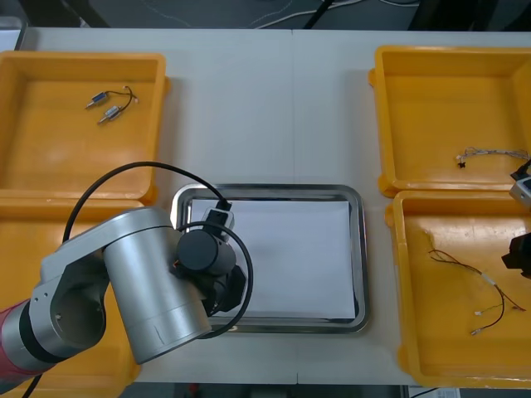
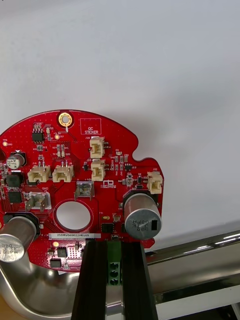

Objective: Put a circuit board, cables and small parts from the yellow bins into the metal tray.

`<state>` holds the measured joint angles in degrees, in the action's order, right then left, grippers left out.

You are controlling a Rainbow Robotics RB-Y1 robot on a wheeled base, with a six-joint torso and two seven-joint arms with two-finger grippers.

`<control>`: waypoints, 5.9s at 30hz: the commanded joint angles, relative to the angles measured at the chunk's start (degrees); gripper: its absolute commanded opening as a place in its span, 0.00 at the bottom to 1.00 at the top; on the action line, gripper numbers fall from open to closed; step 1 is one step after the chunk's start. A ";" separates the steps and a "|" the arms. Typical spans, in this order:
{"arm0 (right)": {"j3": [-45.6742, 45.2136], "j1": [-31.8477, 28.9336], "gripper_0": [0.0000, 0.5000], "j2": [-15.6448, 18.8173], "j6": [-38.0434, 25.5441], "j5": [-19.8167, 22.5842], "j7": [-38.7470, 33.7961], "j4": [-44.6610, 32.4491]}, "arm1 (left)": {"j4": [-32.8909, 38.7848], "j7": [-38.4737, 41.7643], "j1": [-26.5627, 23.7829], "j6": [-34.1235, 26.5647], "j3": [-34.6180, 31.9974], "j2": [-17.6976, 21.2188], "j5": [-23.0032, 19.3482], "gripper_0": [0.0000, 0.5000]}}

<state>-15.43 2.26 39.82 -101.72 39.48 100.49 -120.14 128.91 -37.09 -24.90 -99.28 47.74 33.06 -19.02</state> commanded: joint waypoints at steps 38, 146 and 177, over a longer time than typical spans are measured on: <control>8.49 -6.57 1.00 -3.52 12.42 -5.64 4.45 5.35 | -4.72 -3.34 1.35 5.15 5.17 -1.95 3.81 0.00; 3.92 1.43 0.00 5.62 -8.28 18.35 6.83 -29.86 | -26.78 -49.31 -7.53 -1.26 -58.64 15.46 -21.68 1.00; 51.73 25.60 0.00 6.59 3.72 -1.25 6.74 -17.76 | -45.15 -66.01 -20.18 14.12 -52.04 5.17 -14.73 1.00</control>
<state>29.92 23.20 45.84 -99.21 40.68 107.57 -139.01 84.30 -89.68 -41.74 -87.58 -4.83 40.18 -34.52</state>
